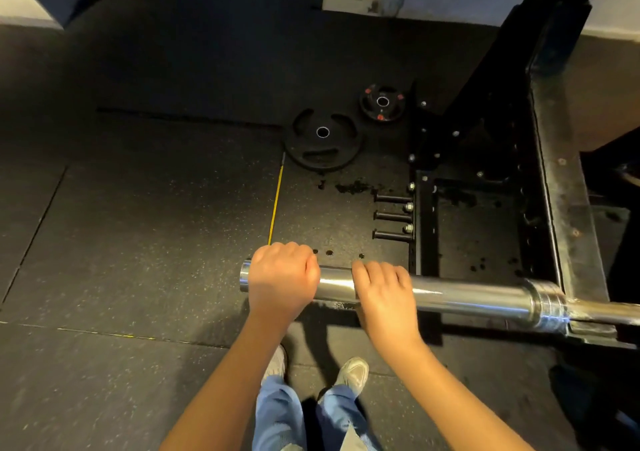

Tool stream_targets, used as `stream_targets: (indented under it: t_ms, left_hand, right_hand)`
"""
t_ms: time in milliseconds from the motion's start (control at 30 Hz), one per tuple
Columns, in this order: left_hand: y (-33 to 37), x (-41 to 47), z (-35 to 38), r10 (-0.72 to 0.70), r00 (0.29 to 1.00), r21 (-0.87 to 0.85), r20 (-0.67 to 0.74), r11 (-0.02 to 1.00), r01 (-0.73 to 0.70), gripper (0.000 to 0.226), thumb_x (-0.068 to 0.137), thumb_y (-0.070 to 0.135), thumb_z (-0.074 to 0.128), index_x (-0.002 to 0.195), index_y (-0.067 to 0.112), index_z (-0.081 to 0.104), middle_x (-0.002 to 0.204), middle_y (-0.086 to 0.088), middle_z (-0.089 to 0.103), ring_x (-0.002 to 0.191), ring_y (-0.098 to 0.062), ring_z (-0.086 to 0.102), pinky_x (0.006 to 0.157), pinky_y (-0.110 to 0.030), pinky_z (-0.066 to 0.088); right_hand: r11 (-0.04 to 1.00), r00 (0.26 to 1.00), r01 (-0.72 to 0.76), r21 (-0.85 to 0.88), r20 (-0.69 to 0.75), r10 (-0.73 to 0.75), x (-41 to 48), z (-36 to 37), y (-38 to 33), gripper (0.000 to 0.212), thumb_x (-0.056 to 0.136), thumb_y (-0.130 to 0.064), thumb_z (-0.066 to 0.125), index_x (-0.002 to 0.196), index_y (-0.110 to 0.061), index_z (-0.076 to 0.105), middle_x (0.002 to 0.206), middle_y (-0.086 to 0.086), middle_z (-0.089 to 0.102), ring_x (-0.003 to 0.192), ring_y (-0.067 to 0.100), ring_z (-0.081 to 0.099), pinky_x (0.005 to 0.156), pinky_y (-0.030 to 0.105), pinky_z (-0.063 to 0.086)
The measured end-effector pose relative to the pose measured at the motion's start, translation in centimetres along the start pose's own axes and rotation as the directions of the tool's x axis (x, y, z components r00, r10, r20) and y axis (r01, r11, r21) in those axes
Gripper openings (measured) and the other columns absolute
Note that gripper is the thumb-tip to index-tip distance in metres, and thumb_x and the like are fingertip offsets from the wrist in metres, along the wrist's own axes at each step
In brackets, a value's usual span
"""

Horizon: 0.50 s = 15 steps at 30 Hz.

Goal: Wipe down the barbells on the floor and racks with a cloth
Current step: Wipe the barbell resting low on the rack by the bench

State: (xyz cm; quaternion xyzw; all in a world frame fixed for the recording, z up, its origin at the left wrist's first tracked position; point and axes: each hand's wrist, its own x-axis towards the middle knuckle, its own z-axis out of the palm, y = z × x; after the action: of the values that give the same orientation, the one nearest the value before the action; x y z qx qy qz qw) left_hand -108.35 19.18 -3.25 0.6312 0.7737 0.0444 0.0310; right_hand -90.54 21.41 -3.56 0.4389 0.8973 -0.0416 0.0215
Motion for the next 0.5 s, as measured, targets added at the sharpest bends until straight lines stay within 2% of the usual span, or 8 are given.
stream_targets:
  t_ms: [67,100,200,267,300,367,433,500]
  left_hand:
    - [-0.7,0.4,-0.1,0.0,0.996,-0.014,0.091,1.0,0.001,0.036,0.079,0.032,0.022,0.052,0.022,0.043,0.047,0.006,0.039,0.049,-0.017,0.042,0.048,-0.033,0.029]
    - [-1.0,0.5,-0.2,-0.01,0.996,-0.031,0.085,0.999,0.012,0.036,0.08,0.034,0.02,0.055,0.023,0.044,0.048,0.006,0.041,0.048,-0.018,0.044,0.045,-0.032,0.029]
    - [-1.6,0.6,-1.2,-0.114,0.994,-0.019,-0.001,0.993,0.114,0.031,0.079,0.034,0.026,0.053,0.024,0.039,0.045,0.008,0.028,0.043,-0.018,0.033,0.045,-0.02,0.011]
    - [-1.1,0.8,-1.4,-0.148,0.988,0.006,-0.037,0.989,0.148,0.027,0.077,0.03,0.033,0.051,0.023,0.038,0.046,0.009,0.017,0.043,-0.017,0.024,0.046,-0.021,0.007]
    - [-0.1,0.7,-1.4,-0.146,0.988,0.01,-0.042,0.989,0.146,0.025,0.077,0.025,0.039,0.052,0.022,0.038,0.047,0.009,0.017,0.044,-0.017,0.021,0.045,-0.024,0.008]
    - [2.7,0.2,-0.7,-0.062,0.996,-0.036,-0.07,0.998,0.06,0.023,0.081,0.017,0.048,0.058,0.019,0.047,0.052,0.004,0.036,0.051,-0.02,0.029,0.049,-0.032,0.023]
    - [4.5,-0.5,-0.2,0.047,0.994,-0.043,-0.099,0.998,-0.052,0.02,0.088,0.02,0.049,0.07,0.018,0.057,0.067,0.0,0.053,0.064,-0.023,0.047,0.063,-0.038,0.037]
    - [2.6,0.5,-0.8,0.099,0.994,0.075,0.047,0.992,-0.103,0.024,0.09,0.025,0.043,0.071,0.021,0.058,0.067,0.002,0.054,0.066,-0.023,0.054,0.062,-0.036,0.037]
  right_hand:
    - [0.999,0.996,0.043,-0.014,-0.078,-0.044,1.0,0.5,0.7,0.046,0.039,-0.004,0.081,0.08,-0.01,0.061,0.067,0.005,0.057,0.058,0.025,0.054,0.056,0.034,0.044]
    - [0.998,0.996,0.067,-0.018,-0.062,-0.068,1.6,0.4,1.2,0.043,0.038,-0.007,0.083,0.074,-0.012,0.059,0.062,0.004,0.055,0.053,0.023,0.052,0.051,0.031,0.041]
    - [0.992,0.989,0.124,-0.034,0.089,-0.121,2.6,-0.4,2.0,0.043,0.043,-0.023,0.086,0.074,-0.015,0.058,0.059,0.0,0.056,0.048,0.02,0.052,0.044,0.028,0.038]
    - [0.989,0.973,0.144,-0.022,0.185,-0.138,3.3,-1.2,2.2,0.038,0.066,-0.031,0.076,0.096,-0.016,0.057,0.077,0.001,0.064,0.067,0.023,0.061,0.053,0.03,0.04]
    - [0.991,0.951,0.134,0.028,0.278,-0.137,3.9,-1.7,2.3,0.038,0.073,-0.033,0.069,0.105,-0.017,0.054,0.087,0.002,0.066,0.076,0.026,0.063,0.057,0.031,0.039]
    - [0.989,0.895,0.097,0.113,0.425,-0.136,5.1,-2.6,2.9,0.043,0.074,-0.036,0.065,0.11,-0.017,0.052,0.094,0.004,0.066,0.084,0.03,0.063,0.061,0.032,0.042]
    - [0.98,0.838,0.06,0.188,0.524,-0.152,6.1,-3.3,3.4,0.046,0.069,-0.038,0.068,0.109,-0.018,0.054,0.094,0.004,0.065,0.084,0.028,0.062,0.065,0.035,0.05]
    - [0.965,0.772,0.009,0.263,0.611,-0.174,6.8,-3.4,3.9,0.046,0.067,-0.037,0.071,0.106,-0.018,0.056,0.093,0.003,0.064,0.083,0.025,0.061,0.071,0.04,0.054]
